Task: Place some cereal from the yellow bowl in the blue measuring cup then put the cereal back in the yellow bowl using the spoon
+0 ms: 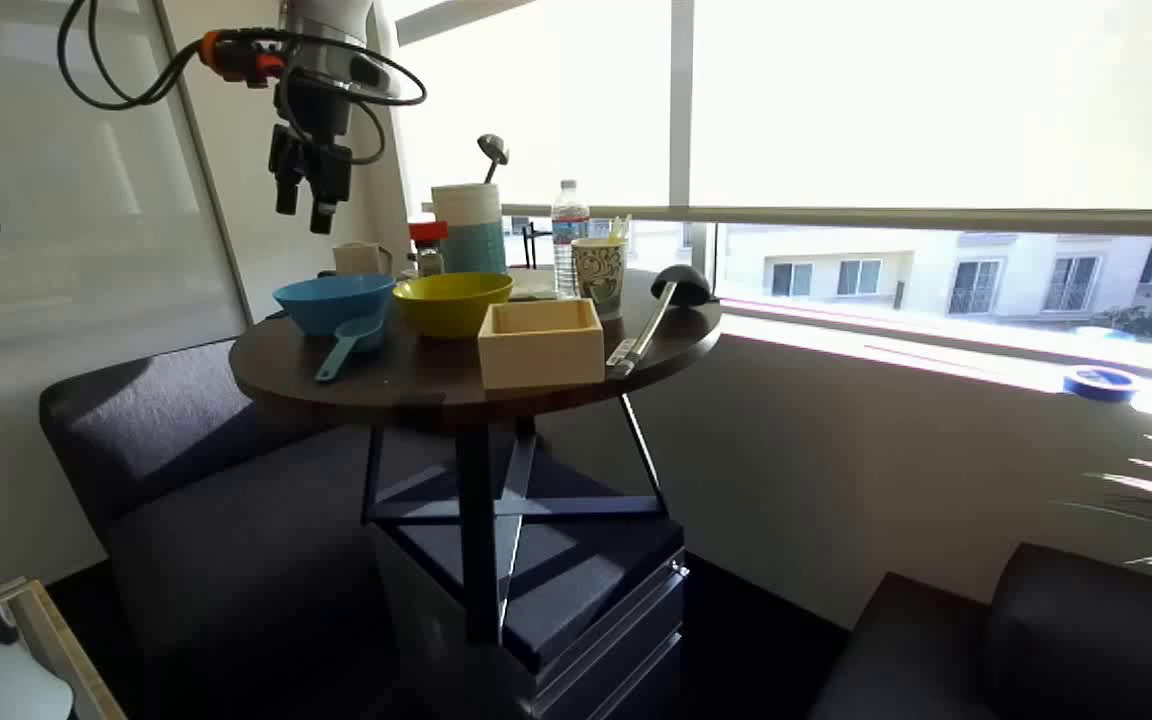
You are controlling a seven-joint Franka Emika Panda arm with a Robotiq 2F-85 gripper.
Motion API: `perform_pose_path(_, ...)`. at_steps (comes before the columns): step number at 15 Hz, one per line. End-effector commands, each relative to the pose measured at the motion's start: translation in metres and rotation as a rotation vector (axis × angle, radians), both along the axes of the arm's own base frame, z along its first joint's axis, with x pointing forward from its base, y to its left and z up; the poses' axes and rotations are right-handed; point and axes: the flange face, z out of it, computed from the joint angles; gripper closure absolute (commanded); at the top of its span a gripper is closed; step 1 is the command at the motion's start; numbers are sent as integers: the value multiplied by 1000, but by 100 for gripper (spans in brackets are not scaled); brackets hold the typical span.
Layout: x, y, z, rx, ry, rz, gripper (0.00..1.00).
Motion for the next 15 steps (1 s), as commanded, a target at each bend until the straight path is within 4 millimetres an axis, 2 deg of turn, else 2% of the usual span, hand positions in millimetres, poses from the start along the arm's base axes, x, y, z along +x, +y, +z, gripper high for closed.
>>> perform_pose_path(1,0,0,0,0,0,0,0)
perform_pose_path(6,0,0,0,0,0,0,0)
perform_pose_path(8,9,-7,-2,-26,-40,-59,0)
perform_pose_path(12,35,-13,-6,-58,-250,-60,0)
perform_pose_path(15,50,-20,-27,-140,-320,-76,0)
